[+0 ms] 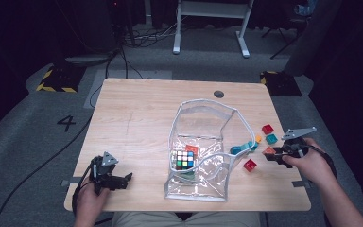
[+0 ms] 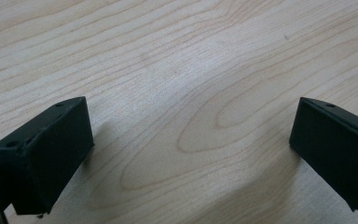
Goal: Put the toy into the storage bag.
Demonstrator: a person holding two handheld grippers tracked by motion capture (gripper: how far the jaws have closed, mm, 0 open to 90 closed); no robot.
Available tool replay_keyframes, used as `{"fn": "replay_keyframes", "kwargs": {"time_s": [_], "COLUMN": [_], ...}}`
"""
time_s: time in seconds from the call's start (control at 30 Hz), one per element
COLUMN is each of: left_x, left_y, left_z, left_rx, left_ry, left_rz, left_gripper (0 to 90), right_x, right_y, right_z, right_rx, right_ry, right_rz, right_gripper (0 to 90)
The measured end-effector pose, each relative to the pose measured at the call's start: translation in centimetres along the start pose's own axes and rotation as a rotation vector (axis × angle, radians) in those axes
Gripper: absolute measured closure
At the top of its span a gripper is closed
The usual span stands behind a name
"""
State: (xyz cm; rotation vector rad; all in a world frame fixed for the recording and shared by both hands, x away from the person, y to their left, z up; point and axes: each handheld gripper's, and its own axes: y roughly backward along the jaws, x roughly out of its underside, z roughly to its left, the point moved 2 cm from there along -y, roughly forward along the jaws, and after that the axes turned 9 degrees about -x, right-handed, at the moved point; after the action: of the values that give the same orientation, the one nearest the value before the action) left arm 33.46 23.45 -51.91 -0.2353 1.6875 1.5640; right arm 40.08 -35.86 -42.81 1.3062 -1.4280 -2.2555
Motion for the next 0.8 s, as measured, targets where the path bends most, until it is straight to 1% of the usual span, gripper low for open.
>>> {"fn": "replay_keyframes", "kwargs": {"time_s": [0.1,0.27,0.3,0.37,0.43,0.57,0.67,0.7,0.8], "left_x": [0.0,0.0,0.0,0.0,0.0,0.0,0.0,0.0,0.0], "left_y": [0.0,0.0,0.0,0.0,0.0,0.0,0.0,0.0,0.0], "left_z": [0.0,0.0,0.0,0.0,0.0,0.0,0.0,0.0,0.0], "left_rx": [0.0,0.0,0.0,0.0,0.0,0.0,0.0,-0.001,0.0], "left_ry": [0.0,-0.002,-0.002,-0.002,-0.001,-0.001,-0.001,0.001,-0.001], "left_rz": [0.001,0.002,0.002,0.002,0.002,0.002,0.002,0.002,0.002], "left_gripper": [0.0,0.0,0.0,0.0,0.0,0.0,0.0,0.0,0.0], "right_x": [-0.7,-1.9,-2.2,-2.8,-3.4,-4.7,-5.6,-5.9,-6.9], "right_y": [0.9,2.8,3.1,3.8,4.4,5.4,6.0,6.1,6.6], "right_z": [0.2,0.6,0.7,1.0,1.2,1.8,2.3,2.5,3.1], "right_rx": [0.01,0.017,0.015,0.015,0.019,0.018,0.013,0.013,0.011], "right_ry": [0.004,0.005,0.014,0.012,0.027,0.046,0.05,0.059,0.065], "right_rz": [-0.014,-0.057,-0.065,-0.08,-0.087,-0.109,-0.121,-0.119,-0.128], "right_gripper": [59.1,59.1,59.2,59.2,59.2,59.1,59.2,59.2,59.2]}}
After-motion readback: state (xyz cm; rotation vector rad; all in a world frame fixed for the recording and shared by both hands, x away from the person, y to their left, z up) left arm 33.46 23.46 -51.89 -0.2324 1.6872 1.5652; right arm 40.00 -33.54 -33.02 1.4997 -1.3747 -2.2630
